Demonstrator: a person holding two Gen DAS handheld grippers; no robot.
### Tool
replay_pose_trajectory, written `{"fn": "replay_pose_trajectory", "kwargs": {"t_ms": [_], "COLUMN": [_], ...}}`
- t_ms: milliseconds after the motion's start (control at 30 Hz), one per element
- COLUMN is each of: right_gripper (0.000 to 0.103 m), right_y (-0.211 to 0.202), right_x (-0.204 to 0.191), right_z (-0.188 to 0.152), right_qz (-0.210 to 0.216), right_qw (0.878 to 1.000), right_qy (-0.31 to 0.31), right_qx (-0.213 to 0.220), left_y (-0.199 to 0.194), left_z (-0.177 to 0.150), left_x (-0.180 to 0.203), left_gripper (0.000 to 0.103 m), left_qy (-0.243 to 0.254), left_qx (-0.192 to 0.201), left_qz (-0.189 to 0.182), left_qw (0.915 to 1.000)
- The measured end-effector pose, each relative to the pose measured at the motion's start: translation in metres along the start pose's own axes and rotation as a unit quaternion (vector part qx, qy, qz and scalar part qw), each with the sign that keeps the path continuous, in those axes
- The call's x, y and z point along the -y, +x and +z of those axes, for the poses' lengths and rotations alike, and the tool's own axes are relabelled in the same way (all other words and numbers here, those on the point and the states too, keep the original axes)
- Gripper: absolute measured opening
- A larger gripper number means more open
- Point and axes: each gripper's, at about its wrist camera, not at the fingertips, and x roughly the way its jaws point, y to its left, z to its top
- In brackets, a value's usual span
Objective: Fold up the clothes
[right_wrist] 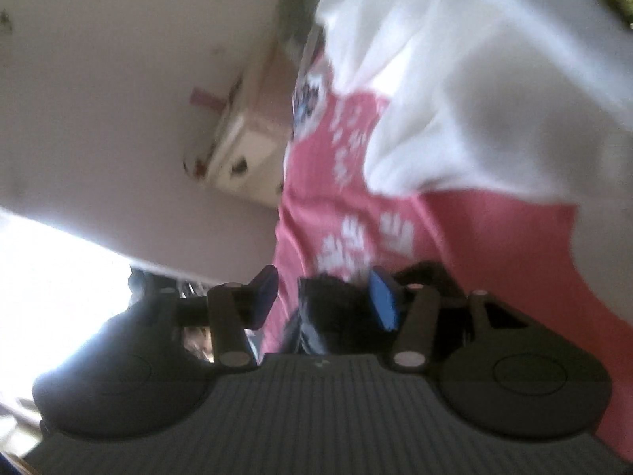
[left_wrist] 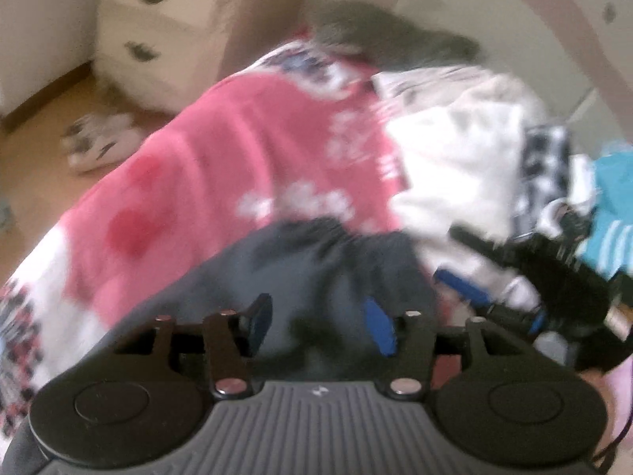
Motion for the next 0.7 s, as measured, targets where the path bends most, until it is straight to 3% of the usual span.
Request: {"fn": "replay_pose_trajectory", "kwargs": {"t_ms": [67,200,267,400,500,567,700], "right_gripper": [0.051,0.051,0.049,0.034,0.026,0.025,0.022], "right_y": [-0.013,-0.032,-0.034,-0.025,-0.012,-0.007,-0.001], "right_x": [0.003,0.007,0.008,0.007,0.002,0.001,0.003], "right_z": [-0.001,-0.009,-0.015,-0.025,-0.030,-0.031,-0.027], "right_qz": [-0.008,-0.065,-0.102,-0.142,-0.149,-0.149,-0.149], "right_qw": [1.000,0.997,0.993,0.981,0.970,0.967,0.966], "right_qy": [0.000,-0.036,-0.067,-0.134,-0.187,-0.204,-0.207], "right_qx": [0.006,0.014,0.011,-0.016,-0.037,-0.044,-0.046], "left_y": [0.000,0.025,0.042,0.077,0.092,0.095,0.084], "left_z": [0.010,0.025,0.033,0.042,0.044,0.047,0.051], "left_x": [0.010,0.051,0.070,0.092,0.092,0.085,0.071], "left_gripper": [0.059,0.059,0.059,0.058,0.044,0.019,0.008], "left_qy": [0.008,0.072,0.102,0.137,0.143,0.130,0.101], "left_qx": [0.010,-0.008,-0.024,-0.061,-0.086,-0.091,-0.068], "left_qz": [-0.018,-0.002,0.026,0.082,0.119,0.123,0.117], "left_qw": [0.9998,0.9973,0.9942,0.9853,0.9787,0.9797,0.9856]}}
